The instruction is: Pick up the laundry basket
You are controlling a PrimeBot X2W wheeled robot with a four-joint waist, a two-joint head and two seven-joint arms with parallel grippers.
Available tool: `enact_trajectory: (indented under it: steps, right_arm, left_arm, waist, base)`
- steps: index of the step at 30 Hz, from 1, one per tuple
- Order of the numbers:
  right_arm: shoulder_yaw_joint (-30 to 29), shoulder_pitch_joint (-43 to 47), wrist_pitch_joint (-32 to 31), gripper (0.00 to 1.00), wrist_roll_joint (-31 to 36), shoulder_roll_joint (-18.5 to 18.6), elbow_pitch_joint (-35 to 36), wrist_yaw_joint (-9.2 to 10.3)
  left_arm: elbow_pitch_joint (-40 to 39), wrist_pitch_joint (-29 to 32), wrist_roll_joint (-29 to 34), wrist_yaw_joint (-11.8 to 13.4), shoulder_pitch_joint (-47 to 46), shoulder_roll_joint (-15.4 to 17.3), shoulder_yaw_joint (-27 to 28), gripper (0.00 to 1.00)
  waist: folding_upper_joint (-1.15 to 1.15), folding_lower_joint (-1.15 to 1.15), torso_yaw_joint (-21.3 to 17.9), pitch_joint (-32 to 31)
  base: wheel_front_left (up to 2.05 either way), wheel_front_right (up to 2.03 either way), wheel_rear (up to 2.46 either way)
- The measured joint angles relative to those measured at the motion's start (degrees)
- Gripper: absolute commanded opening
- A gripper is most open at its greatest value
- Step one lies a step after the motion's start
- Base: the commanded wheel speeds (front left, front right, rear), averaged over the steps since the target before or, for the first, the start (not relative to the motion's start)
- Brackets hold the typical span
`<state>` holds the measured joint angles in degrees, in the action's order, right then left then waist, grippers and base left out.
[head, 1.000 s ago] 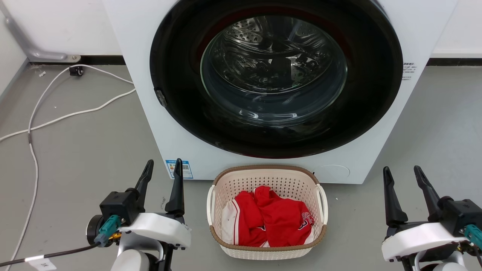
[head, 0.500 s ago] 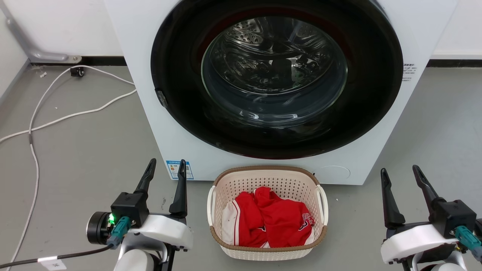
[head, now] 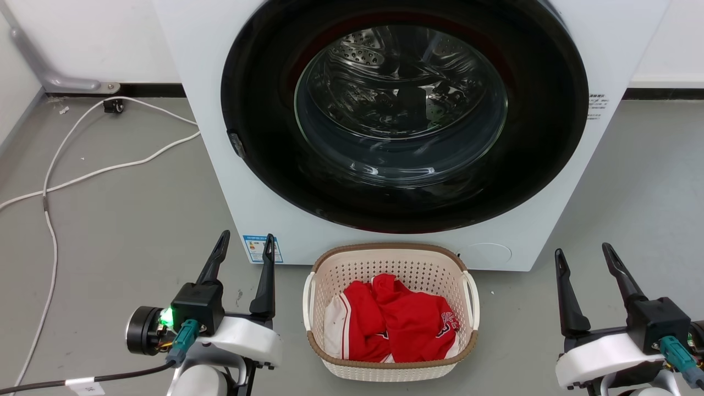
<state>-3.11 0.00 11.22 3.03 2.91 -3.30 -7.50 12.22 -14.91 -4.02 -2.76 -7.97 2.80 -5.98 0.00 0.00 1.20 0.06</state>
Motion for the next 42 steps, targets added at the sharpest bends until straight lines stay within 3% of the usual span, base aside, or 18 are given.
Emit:
enact_trajectory:
  steps: [25,31,42]
  right_arm:
    - [-0.3,-1.5,-0.1,1.0,-3.0,0.0,-1.4,0.0]
    - [-0.5,-7.0,-1.7,1.0,-4.4,0.0,-6.6,0.0]
    - [2.6,-18.1,-1.7,1.0,-6.4,0.0,-21.0,0.0]
  left_arm:
    - [1.4,-0.2,-1.5,0.2,-2.2,0.0,-0.3,1.0]
    - [7.6,-0.2,-2.9,-1.3,-8.5,0.0,-0.6,1.0]
    - [27.5,0.6,-6.4,-3.5,-22.4,0.8,-0.7,1.0]
  waist:
    - [0.0,0.0,-0.2,2.1]
    - [0.0,0.0,-0.6,6.4]
    - [0.0,0.01,-1.8,17.1]
  base:
    - [0.0,0.0,0.0]
    - [0.0,0.0,0.0]
    - [0.0,0.0,0.0]
